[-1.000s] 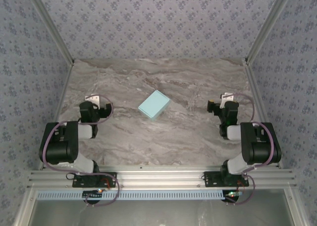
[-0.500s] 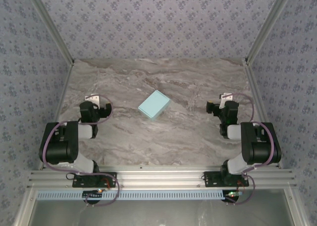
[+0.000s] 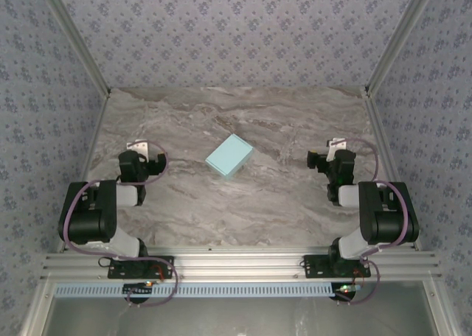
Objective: Fold the paper box
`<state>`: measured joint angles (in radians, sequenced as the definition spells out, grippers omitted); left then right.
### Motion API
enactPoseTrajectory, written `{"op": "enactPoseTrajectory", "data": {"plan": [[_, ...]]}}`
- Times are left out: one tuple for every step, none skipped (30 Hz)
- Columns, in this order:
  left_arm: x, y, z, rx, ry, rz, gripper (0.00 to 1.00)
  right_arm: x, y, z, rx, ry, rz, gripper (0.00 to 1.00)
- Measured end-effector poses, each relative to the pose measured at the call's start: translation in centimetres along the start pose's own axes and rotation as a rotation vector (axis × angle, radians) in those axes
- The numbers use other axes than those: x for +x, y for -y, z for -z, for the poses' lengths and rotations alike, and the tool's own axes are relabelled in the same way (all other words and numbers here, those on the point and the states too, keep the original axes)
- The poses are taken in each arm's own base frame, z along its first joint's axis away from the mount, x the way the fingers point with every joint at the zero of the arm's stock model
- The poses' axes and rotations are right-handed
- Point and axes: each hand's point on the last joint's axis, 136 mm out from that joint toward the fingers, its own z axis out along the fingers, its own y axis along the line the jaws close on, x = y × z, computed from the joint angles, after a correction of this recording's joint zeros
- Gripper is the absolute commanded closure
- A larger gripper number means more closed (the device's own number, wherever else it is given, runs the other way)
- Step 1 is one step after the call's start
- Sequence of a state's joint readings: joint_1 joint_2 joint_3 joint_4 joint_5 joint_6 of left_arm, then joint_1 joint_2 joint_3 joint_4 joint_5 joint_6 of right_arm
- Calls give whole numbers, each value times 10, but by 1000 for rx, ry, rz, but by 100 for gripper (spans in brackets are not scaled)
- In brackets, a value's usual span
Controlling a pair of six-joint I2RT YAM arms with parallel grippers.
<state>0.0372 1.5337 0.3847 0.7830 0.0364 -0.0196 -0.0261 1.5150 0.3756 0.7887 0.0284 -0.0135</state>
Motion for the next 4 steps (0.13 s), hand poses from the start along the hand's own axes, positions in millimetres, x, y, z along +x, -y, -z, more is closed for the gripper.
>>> {"op": "enactPoseTrajectory", "data": {"plan": [[0, 0, 0, 0, 0, 0, 1, 0, 0, 0, 0, 1, 0, 0], [0, 0, 0, 0, 0, 0, 1, -1, 0, 0, 0, 2, 0, 0], [0, 0, 0, 0, 0, 0, 1, -1, 0, 0, 0, 1, 2, 0], [0, 0, 0, 0, 0, 0, 1, -1, 0, 0, 0, 1, 3, 0]]}}
